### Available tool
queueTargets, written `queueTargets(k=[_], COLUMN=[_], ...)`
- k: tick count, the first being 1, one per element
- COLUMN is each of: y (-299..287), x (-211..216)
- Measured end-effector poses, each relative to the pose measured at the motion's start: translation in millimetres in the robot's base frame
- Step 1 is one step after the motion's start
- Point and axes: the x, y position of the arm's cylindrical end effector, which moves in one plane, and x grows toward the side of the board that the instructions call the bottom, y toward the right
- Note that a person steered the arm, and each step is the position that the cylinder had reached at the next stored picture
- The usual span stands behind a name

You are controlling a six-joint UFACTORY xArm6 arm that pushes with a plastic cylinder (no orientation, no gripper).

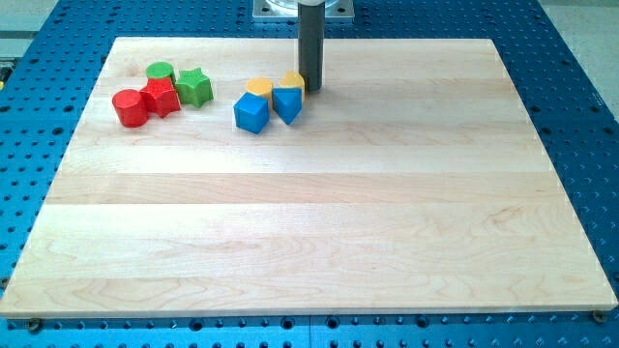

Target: Slightly push the green star to the left

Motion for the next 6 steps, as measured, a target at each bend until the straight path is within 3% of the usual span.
queueTargets(k=[2, 3, 6], y=[-8.6, -44.8, -145.5], x=[-9.6, -28.3, 8.2])
